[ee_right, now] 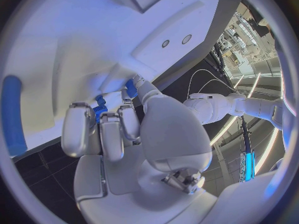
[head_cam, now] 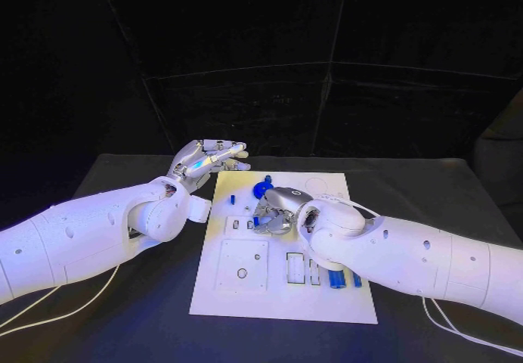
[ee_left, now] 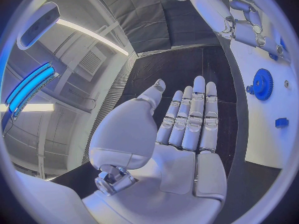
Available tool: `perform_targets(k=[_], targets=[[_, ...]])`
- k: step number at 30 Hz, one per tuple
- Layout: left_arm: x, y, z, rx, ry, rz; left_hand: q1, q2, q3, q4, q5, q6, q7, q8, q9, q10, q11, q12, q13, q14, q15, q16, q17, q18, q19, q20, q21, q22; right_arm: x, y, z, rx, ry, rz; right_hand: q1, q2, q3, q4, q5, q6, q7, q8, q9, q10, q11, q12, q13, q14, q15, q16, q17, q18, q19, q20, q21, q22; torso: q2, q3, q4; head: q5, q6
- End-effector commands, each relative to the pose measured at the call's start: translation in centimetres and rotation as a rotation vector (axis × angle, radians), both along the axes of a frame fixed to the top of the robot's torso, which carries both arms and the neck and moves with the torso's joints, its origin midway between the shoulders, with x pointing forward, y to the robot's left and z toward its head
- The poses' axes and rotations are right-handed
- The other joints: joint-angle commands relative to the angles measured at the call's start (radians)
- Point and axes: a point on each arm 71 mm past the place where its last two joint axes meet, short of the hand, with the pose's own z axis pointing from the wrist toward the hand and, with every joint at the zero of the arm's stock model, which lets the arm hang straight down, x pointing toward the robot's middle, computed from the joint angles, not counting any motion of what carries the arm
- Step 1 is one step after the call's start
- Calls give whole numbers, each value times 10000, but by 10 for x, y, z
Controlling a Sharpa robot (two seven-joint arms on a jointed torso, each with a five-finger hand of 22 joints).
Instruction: Assemble the parts on the task board
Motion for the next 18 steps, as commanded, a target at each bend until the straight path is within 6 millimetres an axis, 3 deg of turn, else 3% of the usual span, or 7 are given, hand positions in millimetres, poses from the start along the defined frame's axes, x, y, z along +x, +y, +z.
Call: perform_targets(k=[1,6,12,17,18], targets=[[0,-1,1,-71,-18,-127,7,125,14,-72,49,-36,25,-32,-2,-34,15,-52,-8,-31,0,-47,10,151,30,45,-69,-9,1,-2,-3,-158,-11,-168,-45,-104,-78,25,-16,-146,16,-91,-24,-87,21,-55,489,783,76,-36,1557,-67,-30,82,-37,-20,0,-6,4,0,-3],[0,-1,1,-71,-14,-131,7,125,14,-72,49,-36,25,-32,-2,-34,15,-52,-8,-31,0,-47,10,151,30,45,-69,-9,0,-2,-2,9,-143,-228,-218,-239,-352,206,-93,-607,116,-257,-61,-375,116,-350,201,774,155,-56,1527,-63,-40,151,-55,-44,2,-6,-1,4,-5],[0,0,1,-70,-16,-125,7,125,14,-72,49,-36,25,-32,-2,-34,15,-52,-8,-31,0,-47,10,151,30,45,-69,-9,-4,-3,4,884,-712,-403,-592,-603,-1305,814,-126,-1249,279,-299,-70,-941,271,-899,-401,738,289,-130,1409,-48,-78,269,-108,-127,-3,4,0,2,2],[1,1,0,38,20,-63,-1,172,68,-114,49,93,-41,23,14,98,-45,-8,6,105,-57,2,63,167,119,14,-36,-15,-10,-7,13,1897,-1409,-316,-216,-540,-1816,1174,-17,-1429,312,-115,-46,-947,307,-826,-423,733,320,-146,1393,-47,-73,316,-109,-125,-4,14,8,19,4],[1,2,0,163,23,-21,-30,201,99,-120,58,221,-115,71,24,261,-125,32,19,580,-203,246,194,85,476,-194,167,64,-13,-8,16,2141,-1547,-229,-104,-492,-1830,1174,99,-1428,307,-74,-40,-928,300,-797,-407,732,318,-149,1390,-46,-71,315,-107,-123,-7,16,8,25,6]])
